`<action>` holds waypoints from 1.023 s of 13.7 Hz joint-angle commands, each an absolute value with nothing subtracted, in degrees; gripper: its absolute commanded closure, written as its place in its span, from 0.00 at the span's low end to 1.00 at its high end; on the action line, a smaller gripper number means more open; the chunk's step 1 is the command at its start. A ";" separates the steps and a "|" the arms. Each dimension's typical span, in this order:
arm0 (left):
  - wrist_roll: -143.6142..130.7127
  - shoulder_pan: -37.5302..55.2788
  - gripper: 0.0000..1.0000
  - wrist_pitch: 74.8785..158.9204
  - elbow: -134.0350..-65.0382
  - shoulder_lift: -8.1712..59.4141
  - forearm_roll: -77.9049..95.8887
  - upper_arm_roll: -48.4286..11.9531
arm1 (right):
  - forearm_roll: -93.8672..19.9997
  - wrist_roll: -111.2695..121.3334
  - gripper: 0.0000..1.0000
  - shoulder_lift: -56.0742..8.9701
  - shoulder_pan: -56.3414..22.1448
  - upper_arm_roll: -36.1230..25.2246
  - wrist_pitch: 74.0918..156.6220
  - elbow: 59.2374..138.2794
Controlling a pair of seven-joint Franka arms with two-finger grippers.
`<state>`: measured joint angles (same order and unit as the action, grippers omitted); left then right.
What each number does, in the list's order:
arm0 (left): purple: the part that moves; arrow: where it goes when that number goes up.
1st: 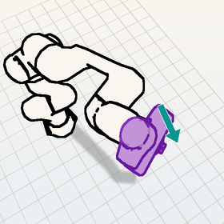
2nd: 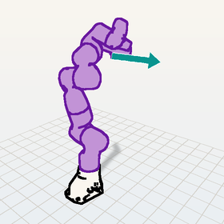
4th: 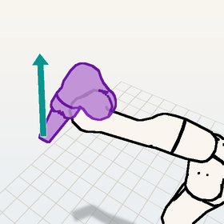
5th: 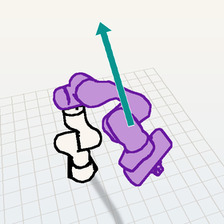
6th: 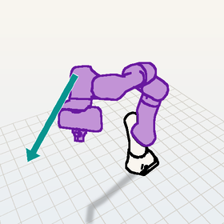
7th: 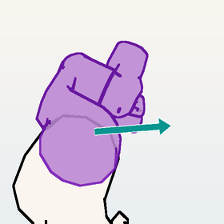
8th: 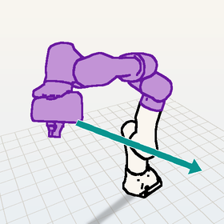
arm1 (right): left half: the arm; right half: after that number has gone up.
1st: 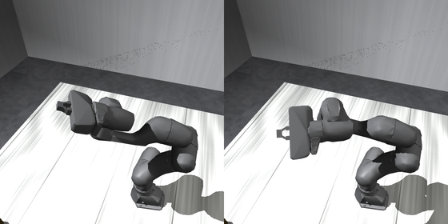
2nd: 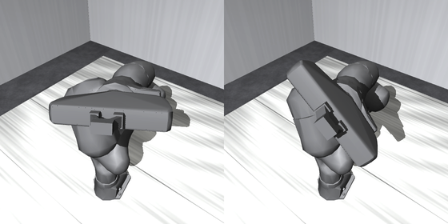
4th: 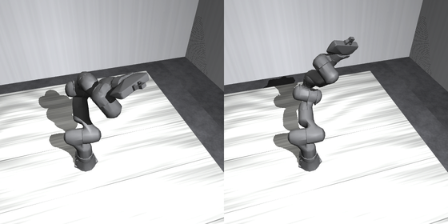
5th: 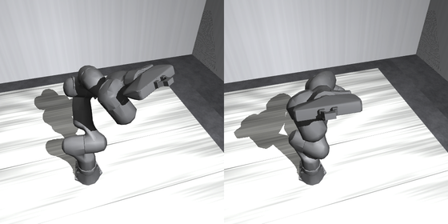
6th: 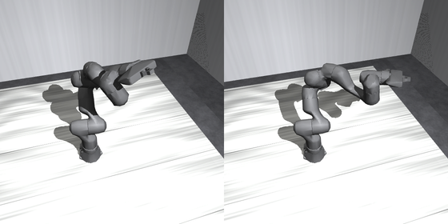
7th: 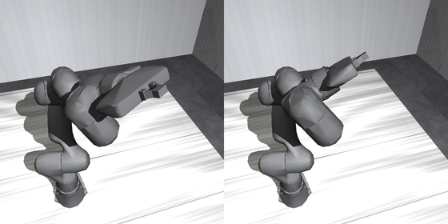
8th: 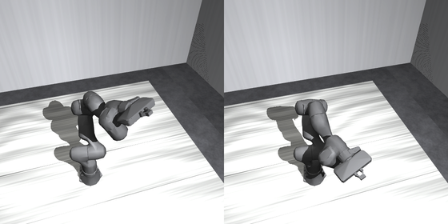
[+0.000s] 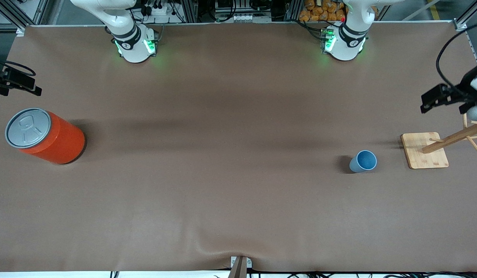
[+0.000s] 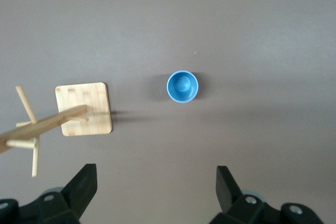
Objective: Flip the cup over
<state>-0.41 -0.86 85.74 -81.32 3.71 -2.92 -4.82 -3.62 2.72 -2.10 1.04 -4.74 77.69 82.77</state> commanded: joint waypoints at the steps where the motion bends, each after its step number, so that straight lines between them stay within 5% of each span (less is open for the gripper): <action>1: -1.76 -0.88 0.00 85.60 -87.25 -2.61 -3.69 -5.80 | -4.66 2.99 0.00 -2.11 2.02 -4.22 77.61 82.71; 14: -2.19 4.39 0.00 82.88 -88.33 -3.51 -2.99 -5.01 | -4.66 2.90 0.00 -2.20 1.76 -4.22 77.70 82.71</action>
